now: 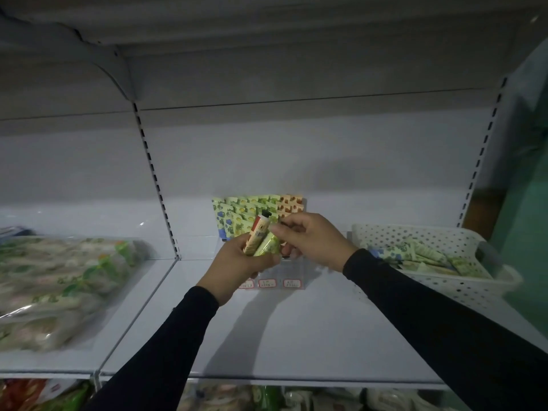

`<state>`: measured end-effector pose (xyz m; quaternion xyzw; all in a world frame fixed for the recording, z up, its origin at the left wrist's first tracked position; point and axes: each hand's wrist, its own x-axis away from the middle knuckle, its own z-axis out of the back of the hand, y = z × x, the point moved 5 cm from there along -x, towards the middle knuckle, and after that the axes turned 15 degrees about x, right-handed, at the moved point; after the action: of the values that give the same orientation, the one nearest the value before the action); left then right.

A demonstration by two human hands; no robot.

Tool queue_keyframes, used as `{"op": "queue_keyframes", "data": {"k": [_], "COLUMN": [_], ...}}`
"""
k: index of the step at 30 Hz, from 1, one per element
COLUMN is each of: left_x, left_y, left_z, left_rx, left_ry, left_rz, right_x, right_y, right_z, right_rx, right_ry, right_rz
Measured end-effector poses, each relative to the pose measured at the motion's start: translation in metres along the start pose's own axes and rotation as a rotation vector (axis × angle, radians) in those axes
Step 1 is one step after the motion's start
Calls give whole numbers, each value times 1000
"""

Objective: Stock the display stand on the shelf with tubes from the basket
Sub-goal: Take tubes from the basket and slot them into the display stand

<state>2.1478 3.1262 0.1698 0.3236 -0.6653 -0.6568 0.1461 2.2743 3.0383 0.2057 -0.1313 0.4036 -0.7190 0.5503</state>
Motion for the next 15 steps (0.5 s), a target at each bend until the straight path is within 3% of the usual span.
{"op": "queue_keyframes", "data": {"k": [6, 15], "left_x": [1, 4], "left_y": [0, -1], "left_z": [-4, 6], "left_rx": [89, 232], "left_ry": [-32, -21], "left_rz": [63, 166], "right_x": [8, 11], "right_y": [16, 34], "right_z": [12, 20], "right_rx": [-329, -607], "right_ry": [-48, 23], "right_rz": [-107, -304]}}
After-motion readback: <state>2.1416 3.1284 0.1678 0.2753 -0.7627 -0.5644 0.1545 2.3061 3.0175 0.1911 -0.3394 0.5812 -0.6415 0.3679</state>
